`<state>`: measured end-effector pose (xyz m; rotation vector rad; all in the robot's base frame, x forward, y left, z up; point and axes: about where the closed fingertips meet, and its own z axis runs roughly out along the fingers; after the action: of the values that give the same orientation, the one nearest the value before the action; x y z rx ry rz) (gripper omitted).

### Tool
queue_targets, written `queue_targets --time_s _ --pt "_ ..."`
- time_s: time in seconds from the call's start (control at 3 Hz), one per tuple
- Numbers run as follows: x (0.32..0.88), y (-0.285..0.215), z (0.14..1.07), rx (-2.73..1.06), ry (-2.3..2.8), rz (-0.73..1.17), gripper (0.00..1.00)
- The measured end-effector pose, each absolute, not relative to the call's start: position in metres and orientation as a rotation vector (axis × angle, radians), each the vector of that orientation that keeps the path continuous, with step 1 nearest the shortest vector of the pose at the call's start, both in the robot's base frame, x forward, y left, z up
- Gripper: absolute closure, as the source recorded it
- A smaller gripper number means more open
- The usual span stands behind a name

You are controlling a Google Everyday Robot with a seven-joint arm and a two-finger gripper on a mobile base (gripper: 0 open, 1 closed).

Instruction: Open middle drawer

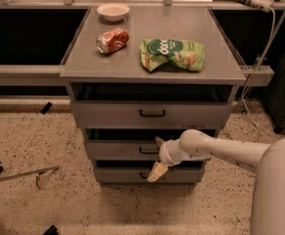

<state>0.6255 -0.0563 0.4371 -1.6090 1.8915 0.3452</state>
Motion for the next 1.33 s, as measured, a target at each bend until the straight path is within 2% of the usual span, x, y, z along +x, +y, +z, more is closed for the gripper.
queue_targets --time_s 1.0,1.33 --pt "0.646 -0.068 0.435 -1.620 1.898 0.231 0.00" --pt "0.652 -0.074 0.419 -1.621 1.939 0.263 0.00"
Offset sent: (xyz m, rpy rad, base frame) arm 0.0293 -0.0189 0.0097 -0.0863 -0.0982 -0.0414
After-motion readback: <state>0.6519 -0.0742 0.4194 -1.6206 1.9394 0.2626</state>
